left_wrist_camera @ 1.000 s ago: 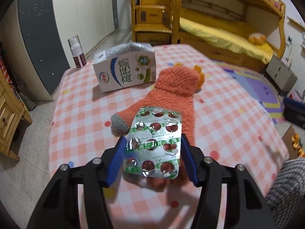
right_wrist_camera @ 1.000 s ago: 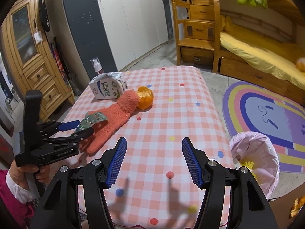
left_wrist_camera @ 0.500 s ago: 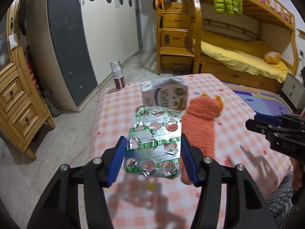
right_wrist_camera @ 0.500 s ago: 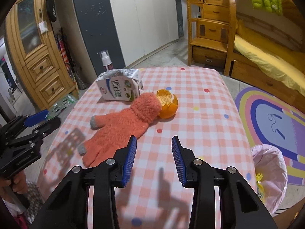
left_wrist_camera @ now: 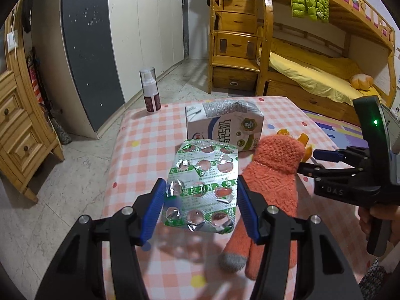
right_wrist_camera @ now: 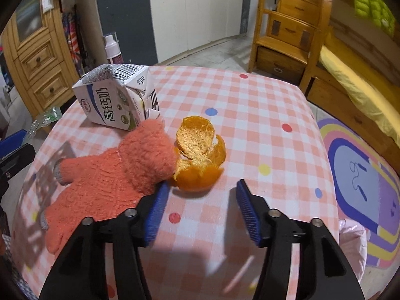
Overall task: Collect trash
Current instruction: 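Grasp the orange peel with the right tool while the left tool holds the blister pack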
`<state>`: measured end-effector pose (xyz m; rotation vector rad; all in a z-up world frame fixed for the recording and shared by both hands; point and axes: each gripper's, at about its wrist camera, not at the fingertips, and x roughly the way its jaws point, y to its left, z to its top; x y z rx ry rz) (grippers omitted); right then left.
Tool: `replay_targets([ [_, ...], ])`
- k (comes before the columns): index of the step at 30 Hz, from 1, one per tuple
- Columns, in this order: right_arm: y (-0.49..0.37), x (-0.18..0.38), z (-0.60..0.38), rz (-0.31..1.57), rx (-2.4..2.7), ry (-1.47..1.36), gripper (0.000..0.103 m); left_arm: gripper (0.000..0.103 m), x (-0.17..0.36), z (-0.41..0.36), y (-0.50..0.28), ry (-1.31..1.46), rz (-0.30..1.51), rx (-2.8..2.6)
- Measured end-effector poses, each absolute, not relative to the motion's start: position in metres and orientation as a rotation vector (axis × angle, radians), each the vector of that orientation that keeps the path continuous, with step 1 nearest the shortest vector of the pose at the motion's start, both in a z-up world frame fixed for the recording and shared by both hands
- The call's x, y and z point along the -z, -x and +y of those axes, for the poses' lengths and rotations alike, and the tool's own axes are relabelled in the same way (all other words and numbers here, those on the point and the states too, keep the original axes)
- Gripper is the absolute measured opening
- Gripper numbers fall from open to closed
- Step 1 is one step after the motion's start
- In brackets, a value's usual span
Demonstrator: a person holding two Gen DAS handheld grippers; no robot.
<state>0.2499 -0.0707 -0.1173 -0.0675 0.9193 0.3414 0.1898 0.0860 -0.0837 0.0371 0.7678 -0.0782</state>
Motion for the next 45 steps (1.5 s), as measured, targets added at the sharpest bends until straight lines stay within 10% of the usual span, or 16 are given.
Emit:
replay_targets([
  [7, -0.259, 0.119, -0.063, 0.904, -0.371, 0.085, 0.058, 0.055, 0.088, 0.092, -0.188, -0.025, 0.765, 0.057],
  [13, -0.252, 0.113, -0.068, 0.884, -0.373, 0.063, 0.029, 0.055, 0.093, 0.093, -0.187, -0.008, 0.770, 0.062],
  [32, -0.137, 0.082, -0.146, 0.924, -0.267, -0.007, 0.022, 0.055, 0.086, 0.002, -0.112, -0.074, 0.762, 0.272],
  [38, -0.120, 0.099, -0.155, 0.972, -0.293, -0.032, 0.029, 0.055, 0.083, -0.006, -0.103, -0.076, 0.766, 0.269],
  [45, -0.109, 0.103, -0.152, 0.970, -0.300, -0.006, 0.065, 0.055, 0.082, 0.000, -0.101, -0.043, 0.780, 0.255],
])
